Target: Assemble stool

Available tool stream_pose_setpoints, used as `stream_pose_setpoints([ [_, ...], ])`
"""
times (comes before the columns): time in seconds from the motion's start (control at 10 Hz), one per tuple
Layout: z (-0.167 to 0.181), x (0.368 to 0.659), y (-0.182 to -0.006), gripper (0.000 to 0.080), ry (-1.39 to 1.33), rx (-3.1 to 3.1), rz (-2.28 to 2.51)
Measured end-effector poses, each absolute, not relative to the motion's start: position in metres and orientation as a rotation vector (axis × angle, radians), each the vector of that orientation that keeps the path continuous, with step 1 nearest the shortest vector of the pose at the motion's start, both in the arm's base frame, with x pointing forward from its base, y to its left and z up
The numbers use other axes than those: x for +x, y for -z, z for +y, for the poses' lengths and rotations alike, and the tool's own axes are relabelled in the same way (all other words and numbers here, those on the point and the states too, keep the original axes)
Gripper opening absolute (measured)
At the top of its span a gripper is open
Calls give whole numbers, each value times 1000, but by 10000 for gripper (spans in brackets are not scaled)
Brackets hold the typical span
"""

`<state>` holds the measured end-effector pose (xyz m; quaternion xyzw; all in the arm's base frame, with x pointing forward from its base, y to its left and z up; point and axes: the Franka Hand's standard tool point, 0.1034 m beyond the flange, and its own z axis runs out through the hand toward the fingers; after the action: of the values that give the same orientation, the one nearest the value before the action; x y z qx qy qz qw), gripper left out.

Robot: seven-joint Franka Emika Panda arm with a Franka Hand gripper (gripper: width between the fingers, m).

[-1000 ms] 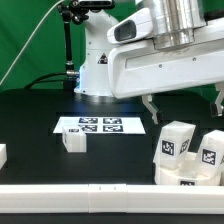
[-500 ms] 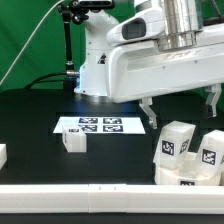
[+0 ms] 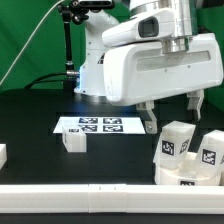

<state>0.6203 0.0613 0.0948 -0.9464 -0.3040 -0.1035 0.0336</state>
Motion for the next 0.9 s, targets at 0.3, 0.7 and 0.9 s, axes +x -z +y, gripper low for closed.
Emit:
stream_pose_setpoints([
  [0.3, 60, 619, -91, 649, 307, -2910, -956],
  [0.7, 60, 617, -87, 340, 297, -2909, -956],
  [0.9, 62, 618, -87, 340, 301, -2911, -974],
])
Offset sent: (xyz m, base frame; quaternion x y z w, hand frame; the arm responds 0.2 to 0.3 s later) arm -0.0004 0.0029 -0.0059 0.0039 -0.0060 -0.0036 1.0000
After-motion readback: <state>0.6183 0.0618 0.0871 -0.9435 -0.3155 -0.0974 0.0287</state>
